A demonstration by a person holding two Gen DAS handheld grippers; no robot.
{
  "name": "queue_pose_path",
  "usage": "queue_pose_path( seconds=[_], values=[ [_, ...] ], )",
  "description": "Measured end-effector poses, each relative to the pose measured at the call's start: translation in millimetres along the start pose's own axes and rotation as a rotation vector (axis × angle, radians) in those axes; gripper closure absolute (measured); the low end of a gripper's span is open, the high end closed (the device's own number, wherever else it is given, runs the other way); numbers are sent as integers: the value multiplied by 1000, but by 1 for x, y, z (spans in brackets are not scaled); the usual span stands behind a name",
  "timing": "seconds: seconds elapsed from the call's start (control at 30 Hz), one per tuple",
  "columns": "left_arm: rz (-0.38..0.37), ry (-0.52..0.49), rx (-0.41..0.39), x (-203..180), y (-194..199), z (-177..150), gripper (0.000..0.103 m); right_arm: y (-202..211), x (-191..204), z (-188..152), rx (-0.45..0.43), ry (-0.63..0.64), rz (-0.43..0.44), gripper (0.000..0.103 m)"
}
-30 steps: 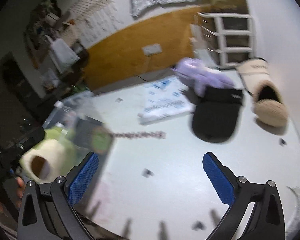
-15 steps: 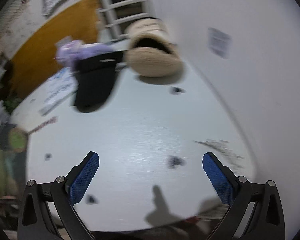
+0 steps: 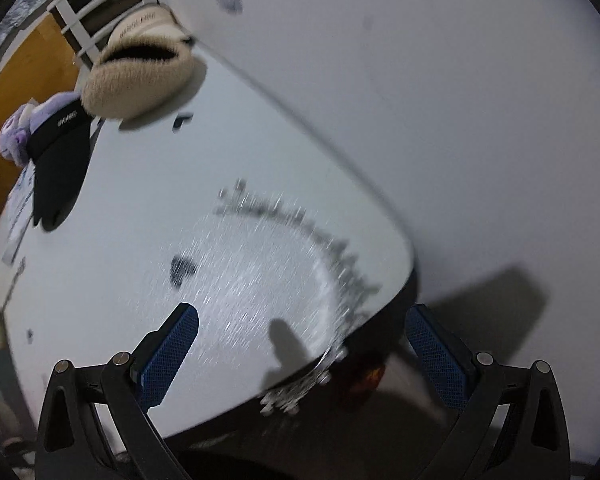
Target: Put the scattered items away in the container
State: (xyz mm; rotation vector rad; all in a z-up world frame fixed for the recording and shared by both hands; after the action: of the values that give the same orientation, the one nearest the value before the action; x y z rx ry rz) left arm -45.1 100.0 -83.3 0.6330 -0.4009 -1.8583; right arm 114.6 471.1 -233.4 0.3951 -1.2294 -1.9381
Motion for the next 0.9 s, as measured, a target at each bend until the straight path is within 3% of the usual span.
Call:
queue_pose_path(
  seconds=[0.37, 0.67, 0.8, 0.9],
  values=[
    [31, 31, -7, 21, 4, 0, 6, 2, 69, -9, 122, -7, 244, 0],
    [66, 51, -13, 40, 13, -4, 6, -13, 146, -26, 215, 156, 317, 0],
    [85, 18, -1, 47, 15, -12, 6, -19, 183, -41, 333, 105, 424, 0],
    [105, -4, 5, 53, 17, -19, 6, -20, 211, -46, 368, 136, 472, 0]
  ],
)
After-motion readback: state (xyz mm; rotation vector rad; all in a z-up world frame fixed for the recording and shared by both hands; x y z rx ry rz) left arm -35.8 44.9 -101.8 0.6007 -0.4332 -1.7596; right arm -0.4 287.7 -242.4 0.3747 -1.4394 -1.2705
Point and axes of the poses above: each gripper's, at about its wrist camera, not at the fingertips, and y roughly against the way its jaws point, x to its left, z to its top, the point moved 7 cm from there along -y, roughly the way its jaws point, and after that the axes turned 14 degrees about -x, right-handed, at the moved point
